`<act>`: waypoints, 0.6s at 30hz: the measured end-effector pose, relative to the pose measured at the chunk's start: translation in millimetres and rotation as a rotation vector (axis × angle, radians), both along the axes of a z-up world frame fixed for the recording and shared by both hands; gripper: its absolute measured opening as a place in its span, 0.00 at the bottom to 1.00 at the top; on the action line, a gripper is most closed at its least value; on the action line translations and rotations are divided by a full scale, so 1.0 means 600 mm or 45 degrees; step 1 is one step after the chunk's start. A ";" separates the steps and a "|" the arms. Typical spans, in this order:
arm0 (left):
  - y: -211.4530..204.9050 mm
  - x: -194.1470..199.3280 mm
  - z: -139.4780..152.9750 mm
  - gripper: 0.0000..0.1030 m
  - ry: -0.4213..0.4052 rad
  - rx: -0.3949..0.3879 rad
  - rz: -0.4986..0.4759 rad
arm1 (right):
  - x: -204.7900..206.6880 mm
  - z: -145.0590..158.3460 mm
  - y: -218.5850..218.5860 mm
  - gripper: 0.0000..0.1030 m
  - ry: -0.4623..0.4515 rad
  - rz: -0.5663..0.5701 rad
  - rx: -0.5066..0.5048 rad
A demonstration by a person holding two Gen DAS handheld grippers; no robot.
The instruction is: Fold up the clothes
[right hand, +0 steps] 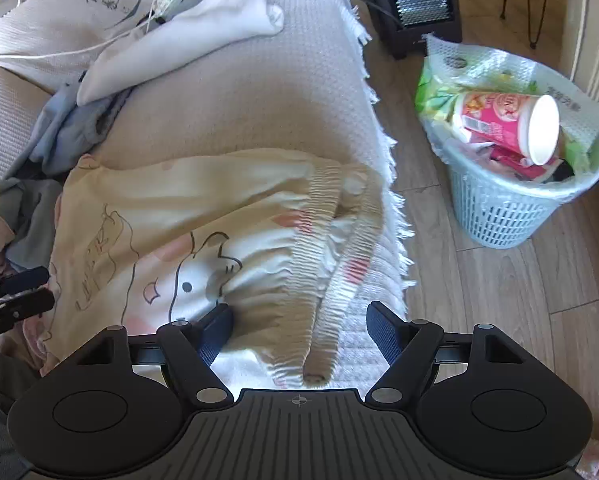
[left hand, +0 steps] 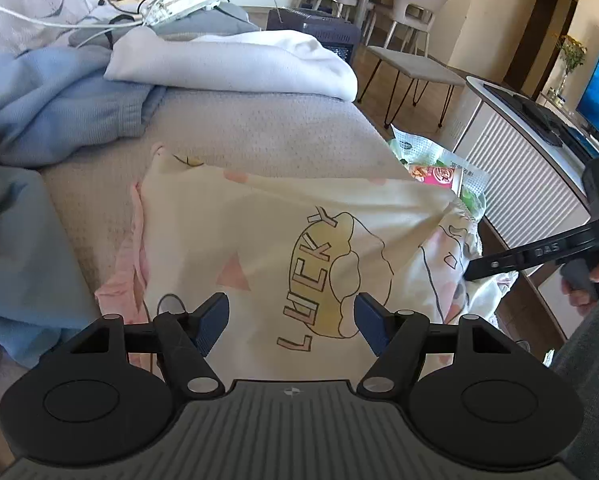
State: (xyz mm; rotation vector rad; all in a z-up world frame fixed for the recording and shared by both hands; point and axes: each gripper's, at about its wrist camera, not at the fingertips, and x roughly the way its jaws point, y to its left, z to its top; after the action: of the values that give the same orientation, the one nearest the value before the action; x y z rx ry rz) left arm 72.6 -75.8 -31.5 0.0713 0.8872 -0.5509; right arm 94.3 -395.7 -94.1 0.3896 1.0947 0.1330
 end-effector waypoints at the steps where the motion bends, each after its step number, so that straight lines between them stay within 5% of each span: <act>1: 0.001 0.003 -0.001 0.65 0.007 -0.002 0.009 | 0.005 -0.006 0.003 0.74 0.005 0.000 0.001; 6: 0.011 0.003 -0.005 0.65 0.033 -0.010 0.052 | 0.020 -0.026 0.018 0.73 0.004 0.007 -0.028; 9: 0.011 0.003 -0.011 0.65 0.054 -0.008 0.058 | 0.009 -0.016 0.020 0.54 -0.018 0.004 -0.031; 12: 0.008 -0.002 -0.014 0.65 0.058 -0.021 0.041 | -0.002 0.006 0.031 0.25 -0.044 0.048 -0.076; 18: 0.026 -0.024 -0.017 0.65 0.045 -0.059 0.058 | -0.016 0.061 0.041 0.18 -0.091 0.092 -0.130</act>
State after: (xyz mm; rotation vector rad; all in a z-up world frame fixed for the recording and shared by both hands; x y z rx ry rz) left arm 58.4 -60.5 -41.8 -0.0008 0.9080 -0.5312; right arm 84.9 -371.2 -57.4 0.2524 1.0407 0.1532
